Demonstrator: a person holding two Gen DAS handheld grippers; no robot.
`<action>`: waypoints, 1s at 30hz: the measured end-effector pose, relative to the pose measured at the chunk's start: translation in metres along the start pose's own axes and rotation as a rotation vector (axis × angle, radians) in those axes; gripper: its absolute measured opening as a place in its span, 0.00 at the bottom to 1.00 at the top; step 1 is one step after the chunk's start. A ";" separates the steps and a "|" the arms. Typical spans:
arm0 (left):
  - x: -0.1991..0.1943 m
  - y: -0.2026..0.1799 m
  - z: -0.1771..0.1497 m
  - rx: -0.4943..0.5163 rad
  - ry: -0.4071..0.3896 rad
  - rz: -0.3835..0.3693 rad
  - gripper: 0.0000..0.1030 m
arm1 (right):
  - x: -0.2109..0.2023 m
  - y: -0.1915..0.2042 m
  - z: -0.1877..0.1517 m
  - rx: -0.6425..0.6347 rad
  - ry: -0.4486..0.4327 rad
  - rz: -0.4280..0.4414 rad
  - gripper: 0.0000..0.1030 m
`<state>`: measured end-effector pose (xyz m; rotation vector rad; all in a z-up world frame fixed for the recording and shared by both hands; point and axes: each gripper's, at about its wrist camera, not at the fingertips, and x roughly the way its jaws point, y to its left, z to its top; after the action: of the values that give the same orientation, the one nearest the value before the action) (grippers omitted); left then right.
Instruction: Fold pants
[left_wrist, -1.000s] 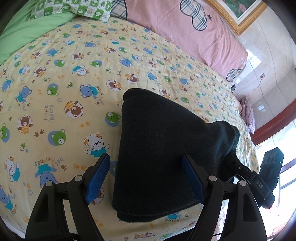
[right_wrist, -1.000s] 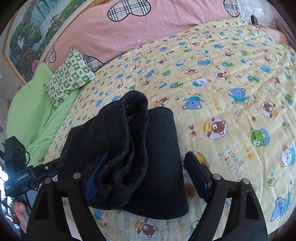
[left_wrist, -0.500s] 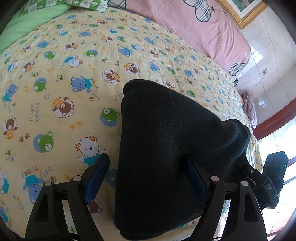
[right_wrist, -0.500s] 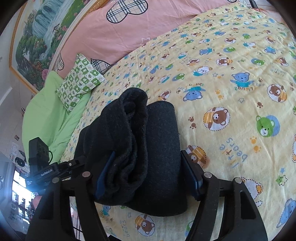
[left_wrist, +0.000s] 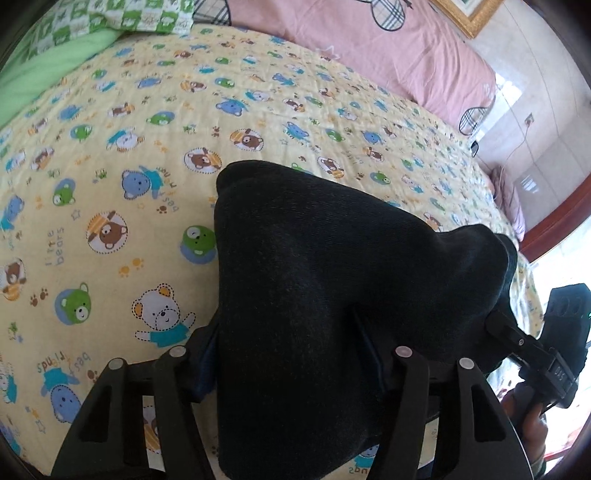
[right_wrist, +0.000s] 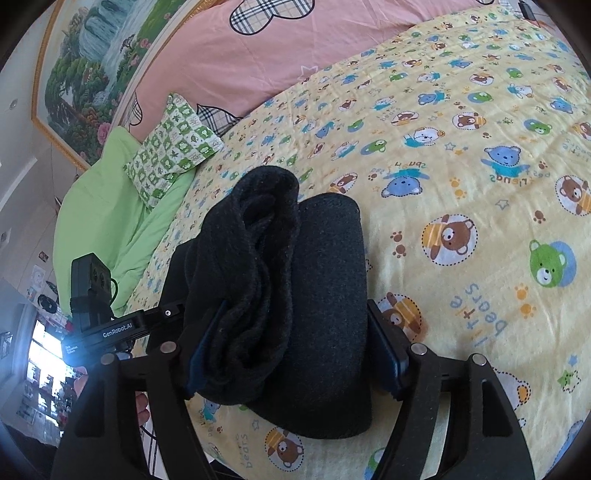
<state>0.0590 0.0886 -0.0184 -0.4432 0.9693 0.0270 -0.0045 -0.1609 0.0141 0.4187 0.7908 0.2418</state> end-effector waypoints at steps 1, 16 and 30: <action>-0.001 -0.002 0.000 0.006 -0.003 0.008 0.58 | 0.000 0.000 0.000 -0.002 -0.003 0.000 0.71; -0.035 -0.021 -0.006 0.088 -0.069 0.080 0.31 | -0.007 0.025 0.006 -0.057 -0.053 0.003 0.54; -0.102 0.020 -0.007 0.025 -0.206 0.177 0.30 | 0.014 0.083 0.017 -0.153 -0.034 0.165 0.50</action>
<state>-0.0091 0.1221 0.0527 -0.3234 0.8023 0.2169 0.0129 -0.0867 0.0532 0.3427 0.6993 0.4447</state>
